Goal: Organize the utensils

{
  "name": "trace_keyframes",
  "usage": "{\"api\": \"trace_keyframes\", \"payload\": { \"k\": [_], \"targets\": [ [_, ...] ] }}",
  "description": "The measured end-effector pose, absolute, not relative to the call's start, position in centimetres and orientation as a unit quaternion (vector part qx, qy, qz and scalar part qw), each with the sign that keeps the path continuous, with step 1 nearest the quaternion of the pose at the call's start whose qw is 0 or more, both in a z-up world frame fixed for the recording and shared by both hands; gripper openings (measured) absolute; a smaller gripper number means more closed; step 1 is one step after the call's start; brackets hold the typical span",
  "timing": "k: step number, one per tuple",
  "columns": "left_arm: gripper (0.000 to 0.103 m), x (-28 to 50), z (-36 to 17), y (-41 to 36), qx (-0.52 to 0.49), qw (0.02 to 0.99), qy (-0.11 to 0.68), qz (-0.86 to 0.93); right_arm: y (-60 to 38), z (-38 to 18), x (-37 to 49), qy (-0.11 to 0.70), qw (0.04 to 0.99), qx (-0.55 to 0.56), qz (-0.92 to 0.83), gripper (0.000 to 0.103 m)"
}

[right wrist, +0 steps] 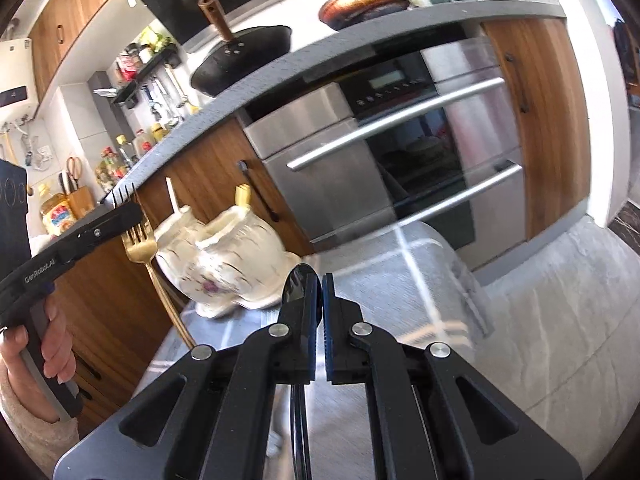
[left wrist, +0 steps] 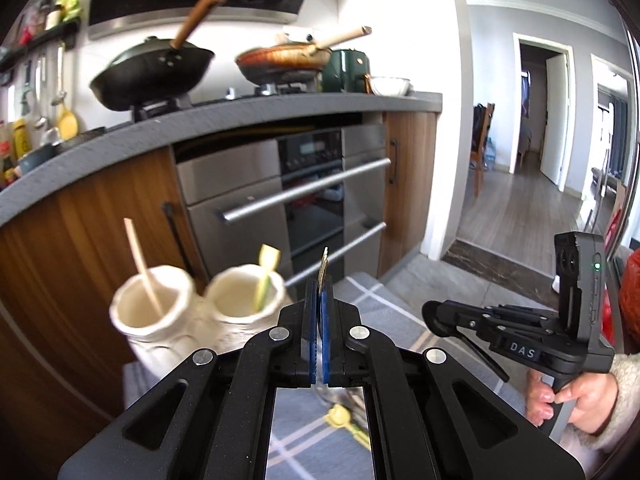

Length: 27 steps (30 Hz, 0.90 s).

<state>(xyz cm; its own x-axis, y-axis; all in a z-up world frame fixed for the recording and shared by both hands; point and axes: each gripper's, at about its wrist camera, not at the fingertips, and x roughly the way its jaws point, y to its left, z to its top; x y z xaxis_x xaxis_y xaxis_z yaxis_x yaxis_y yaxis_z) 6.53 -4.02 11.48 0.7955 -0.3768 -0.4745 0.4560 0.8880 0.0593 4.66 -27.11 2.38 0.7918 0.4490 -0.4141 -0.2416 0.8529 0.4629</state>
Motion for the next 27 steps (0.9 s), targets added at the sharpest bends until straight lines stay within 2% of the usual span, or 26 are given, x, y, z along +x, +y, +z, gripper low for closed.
{"api": "trace_keyframes", "payload": {
  "k": [18, 27],
  "targets": [
    [0.002, 9.0, 21.7, 5.0, 0.115, 0.977, 0.155, -0.095, -17.6, 11.0, 13.7, 0.164, 0.914, 0.216, 0.301, 0.003],
    [0.002, 11.7, 25.1, 7.2, 0.134, 0.982, 0.127, -0.027, -15.1, 10.7, 17.6, 0.152, 0.912, 0.227, 0.307, 0.003]
  ]
}}
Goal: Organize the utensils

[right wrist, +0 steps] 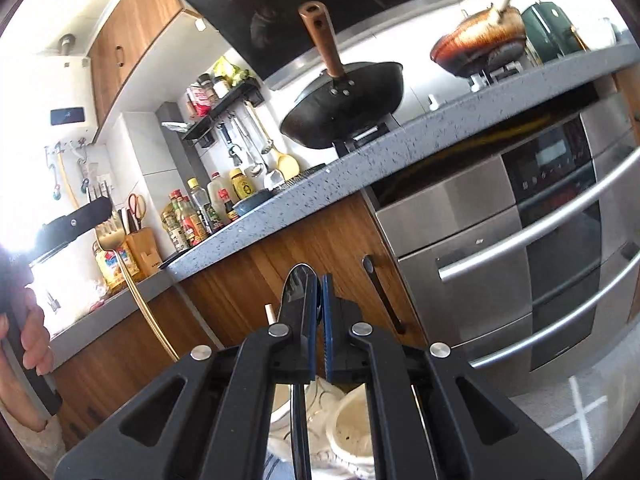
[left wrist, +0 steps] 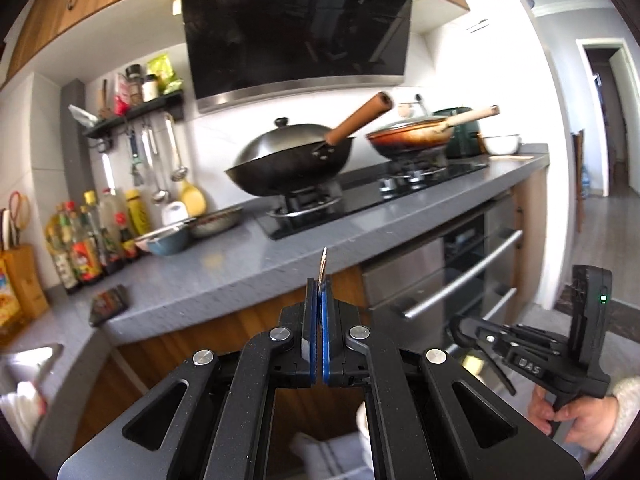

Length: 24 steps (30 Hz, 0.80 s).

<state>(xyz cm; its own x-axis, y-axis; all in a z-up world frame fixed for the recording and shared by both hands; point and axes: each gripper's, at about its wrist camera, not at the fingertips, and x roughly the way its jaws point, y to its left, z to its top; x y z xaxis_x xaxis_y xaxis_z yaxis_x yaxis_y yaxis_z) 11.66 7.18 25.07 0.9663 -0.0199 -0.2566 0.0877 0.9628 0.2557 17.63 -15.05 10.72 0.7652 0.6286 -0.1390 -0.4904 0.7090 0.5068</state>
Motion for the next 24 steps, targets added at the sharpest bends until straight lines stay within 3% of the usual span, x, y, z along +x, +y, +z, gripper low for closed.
{"api": "trace_keyframes", "payload": {
  "k": [9, 24],
  "targets": [
    [0.002, 15.2, 20.8, 7.7, 0.137, 0.977, 0.162, -0.012, -15.0, 6.7, 21.3, 0.192, 0.882, 0.288, 0.320, 0.003],
    [0.002, 16.0, 16.4, 6.7, 0.132, 0.969, 0.204, -0.046, -12.8, 5.4, 20.4, 0.131, 0.940, 0.174, 0.262, 0.003]
  ]
}}
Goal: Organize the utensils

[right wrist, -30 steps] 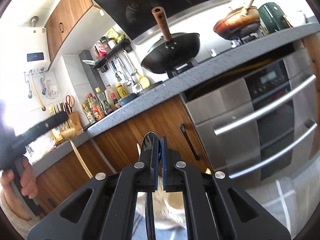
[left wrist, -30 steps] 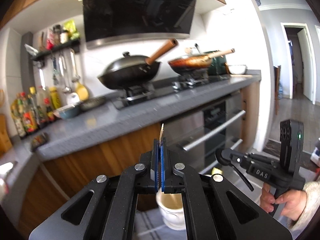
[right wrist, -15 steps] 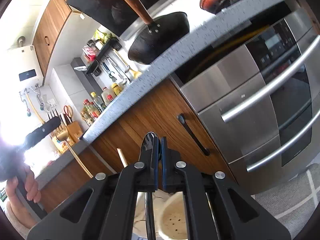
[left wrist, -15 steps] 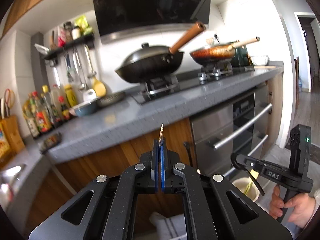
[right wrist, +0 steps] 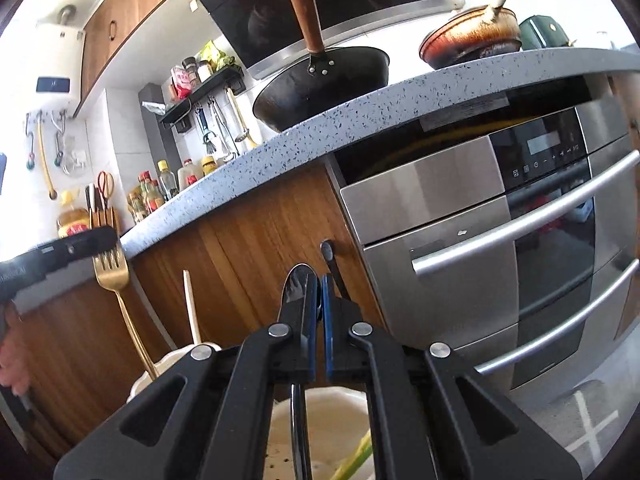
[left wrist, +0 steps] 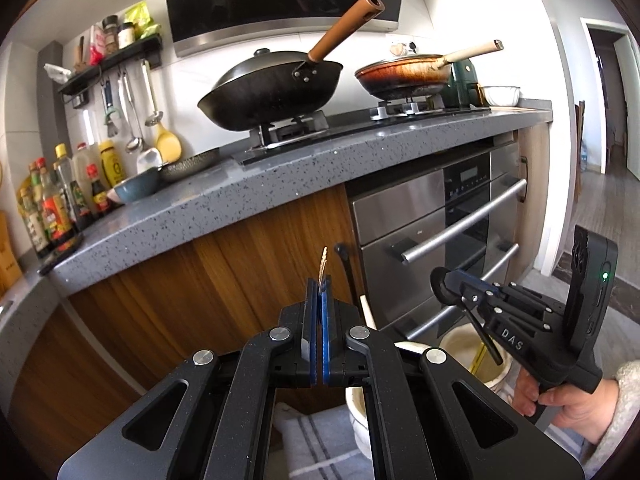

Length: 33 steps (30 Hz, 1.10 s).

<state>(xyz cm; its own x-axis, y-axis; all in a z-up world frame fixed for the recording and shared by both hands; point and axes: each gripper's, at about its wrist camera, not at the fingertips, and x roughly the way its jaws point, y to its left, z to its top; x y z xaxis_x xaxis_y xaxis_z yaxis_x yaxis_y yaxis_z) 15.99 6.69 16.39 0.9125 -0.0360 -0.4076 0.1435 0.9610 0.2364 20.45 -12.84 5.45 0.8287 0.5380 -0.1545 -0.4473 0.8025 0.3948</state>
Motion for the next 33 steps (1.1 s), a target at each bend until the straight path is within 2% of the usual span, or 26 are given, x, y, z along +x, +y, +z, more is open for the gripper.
{"api": "trace_keyframes", "payload": {
  "k": [33],
  "targets": [
    [0.003, 16.6, 13.6, 6.2, 0.117, 0.962, 0.236, -0.065, -14.4, 4.0, 16.5, 0.235, 0.928, 0.089, 0.276, 0.002]
  ]
}}
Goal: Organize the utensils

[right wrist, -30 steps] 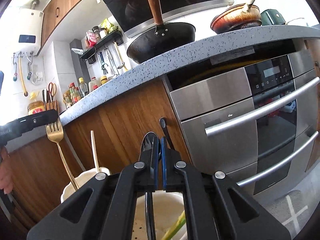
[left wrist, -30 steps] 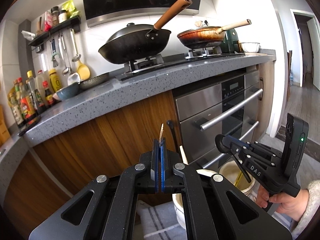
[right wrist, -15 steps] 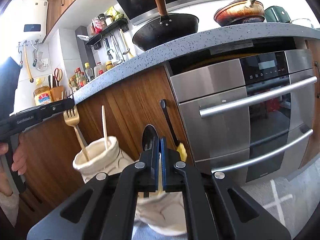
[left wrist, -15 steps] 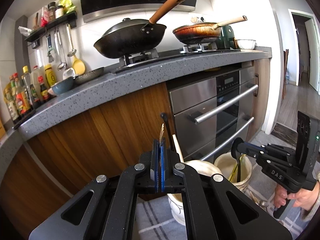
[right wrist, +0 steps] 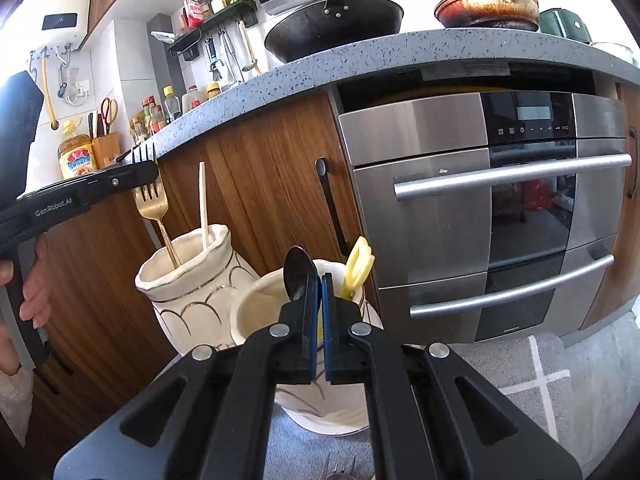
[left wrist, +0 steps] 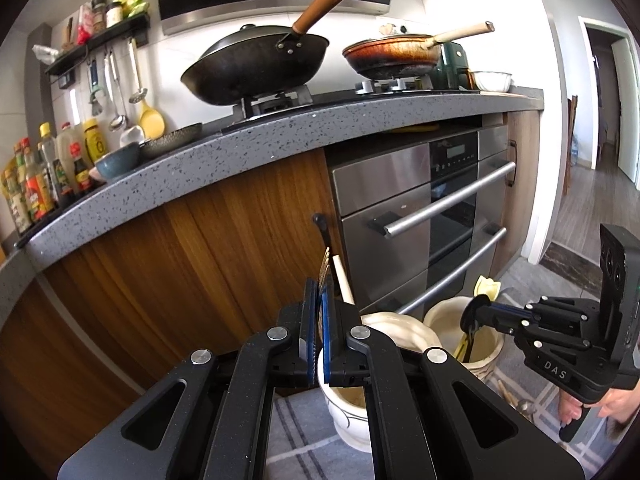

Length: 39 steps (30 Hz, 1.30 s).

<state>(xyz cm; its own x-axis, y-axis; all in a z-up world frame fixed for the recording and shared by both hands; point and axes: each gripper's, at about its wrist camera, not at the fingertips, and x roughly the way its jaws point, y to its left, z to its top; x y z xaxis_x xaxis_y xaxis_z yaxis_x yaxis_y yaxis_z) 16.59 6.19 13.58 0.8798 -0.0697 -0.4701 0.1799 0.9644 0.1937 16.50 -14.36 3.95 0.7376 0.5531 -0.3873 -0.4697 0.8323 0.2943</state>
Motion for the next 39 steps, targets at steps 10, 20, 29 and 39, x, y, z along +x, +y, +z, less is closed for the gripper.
{"api": "trace_keyframes", "payload": {
  "k": [10, 20, 29, 39],
  "targets": [
    [0.022, 17.0, 13.3, 6.9, 0.098, 0.963, 0.243, -0.057, -14.7, 4.6, 16.1, 0.231, 0.925, 0.095, 0.284, 0.017],
    [0.065, 16.1, 13.5, 7.5, 0.077, 0.969, 0.229, -0.056, -16.0, 6.3, 13.1, 0.222, 0.922, 0.098, 0.303, 0.058],
    [0.084, 12.7, 13.9, 8.7, 0.051, 0.974, 0.216, -0.048, -19.2, 5.4, 10.2, 0.264, 0.922, 0.075, 0.273, 0.086],
    [0.092, 7.3, 6.6, 7.1, -0.010, 0.955, 0.285, -0.084, -19.6, 1.8, 7.3, 0.353, 0.907, 0.040, 0.228, 0.097]
  ]
}}
